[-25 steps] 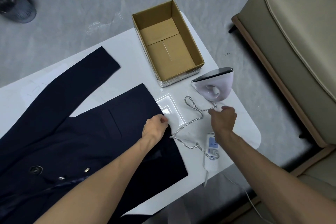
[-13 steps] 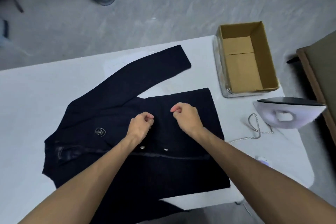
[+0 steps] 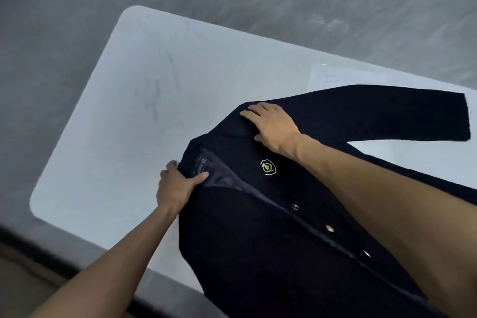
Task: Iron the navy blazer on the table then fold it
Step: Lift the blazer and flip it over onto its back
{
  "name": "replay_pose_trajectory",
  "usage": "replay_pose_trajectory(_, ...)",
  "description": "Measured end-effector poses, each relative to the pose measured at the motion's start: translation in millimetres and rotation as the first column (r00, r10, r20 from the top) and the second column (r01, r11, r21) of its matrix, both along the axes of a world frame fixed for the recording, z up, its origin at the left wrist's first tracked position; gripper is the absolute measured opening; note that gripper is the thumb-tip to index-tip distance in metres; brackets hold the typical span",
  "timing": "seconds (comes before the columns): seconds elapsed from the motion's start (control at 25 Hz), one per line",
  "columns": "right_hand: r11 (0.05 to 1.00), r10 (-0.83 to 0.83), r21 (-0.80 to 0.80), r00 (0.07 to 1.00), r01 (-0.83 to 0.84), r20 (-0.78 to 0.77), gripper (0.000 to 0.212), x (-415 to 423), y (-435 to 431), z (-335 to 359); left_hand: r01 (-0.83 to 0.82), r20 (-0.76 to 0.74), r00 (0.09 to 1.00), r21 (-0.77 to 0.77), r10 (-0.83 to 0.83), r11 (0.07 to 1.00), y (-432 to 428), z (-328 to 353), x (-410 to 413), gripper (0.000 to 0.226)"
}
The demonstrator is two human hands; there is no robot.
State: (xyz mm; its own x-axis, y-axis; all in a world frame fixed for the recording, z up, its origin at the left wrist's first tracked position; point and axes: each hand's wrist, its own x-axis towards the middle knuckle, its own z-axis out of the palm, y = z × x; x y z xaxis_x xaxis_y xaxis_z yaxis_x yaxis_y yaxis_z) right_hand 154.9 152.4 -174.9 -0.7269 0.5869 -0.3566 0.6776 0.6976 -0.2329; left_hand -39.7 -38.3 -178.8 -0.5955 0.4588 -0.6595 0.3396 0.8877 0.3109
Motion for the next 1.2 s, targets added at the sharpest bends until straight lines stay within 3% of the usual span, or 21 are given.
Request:
replay_pose_trajectory(0.16,0.99,0.138,0.017,0.978,-0.143,0.157,0.072,-64.8,9.6,-23.7,-0.17,0.36,0.925,0.099,0.124,0.98,-19.7,-7.6,-29.7,0.075)
replay_pose_trajectory(0.28,0.978,0.155,0.112,0.97,-0.178,0.186,0.051,-74.4,8.9,-21.1,-0.062,0.488,0.873,0.126,-0.007,0.99,-37.3,-4.1,-45.5,0.079)
replay_pose_trajectory(0.36,0.989,0.13,0.056,0.982,-0.139,0.139,0.039,-67.3,4.2,-6.3,0.011,0.446,0.892,0.151,-0.078,0.989,-41.7,2.3,-43.7,0.077)
replay_pose_trajectory(0.48,0.999,0.014,-0.035,0.988,-0.009,0.156,0.028,-44.5,3.7,46.2,-0.052,0.393,0.918,0.262,-0.057,0.964,-22.6,37.7,-22.0,0.069)
replay_pose_trajectory(0.56,0.989,-0.131,-0.05,0.985,0.137,0.111,0.025,-15.0,13.1,95.8,-0.004,0.374,0.917,0.362,-0.141,0.932,5.0,81.8,0.6,0.066)
replay_pose_trajectory(0.72,0.928,-0.369,-0.062,0.929,0.367,-0.031,0.021,53.0,35.2,218.2,0.292,0.184,0.879,0.521,-0.439,0.802,75.5,179.9,45.1,0.028)
replay_pose_trajectory(0.88,0.864,-0.503,-0.088,0.85,0.495,-0.154,0.021,125.6,27.8,353.9,0.28,0.246,0.852,0.529,-0.461,0.801,129.8,300.8,100.8,0.021)
replay_pose_trajectory(0.96,0.853,-0.521,-0.117,0.821,0.508,-0.233,0.028,152.6,10.9,406.7,0.157,0.402,0.812,0.548,-0.423,0.822,138.4,373.0,132.2,0.018)
replay_pose_trajectory(1.04,0.871,-0.488,-0.118,0.814,0.476,-0.315,0.037,172.0,-9.9,447.1,0.021,0.577,0.728,0.523,-0.372,0.852,141.2,440.2,160.9,0.041)
replay_pose_trajectory(1.08,0.885,-0.462,-0.118,0.816,0.451,-0.348,0.04,179.8,-22.3,466.1,-0.004,0.595,0.716,0.527,-0.365,0.85,141.5,468.0,175.4,0.047)
replay_pose_trajectory(1.12,0.898,-0.434,-0.11,0.818,0.425,-0.377,0.042,186.7,-33.9,481.6,0.019,0.546,0.745,0.557,-0.383,0.831,142.6,490.0,188.8,0.047)
replay_pose_trajectory(1.2,0.919,-0.376,-0.062,0.82,0.39,-0.432,0.04,196.8,-53.2,505.8,0.206,0.299,0.835,0.609,-0.462,0.766,146.6,522.5,210.0,0.049)
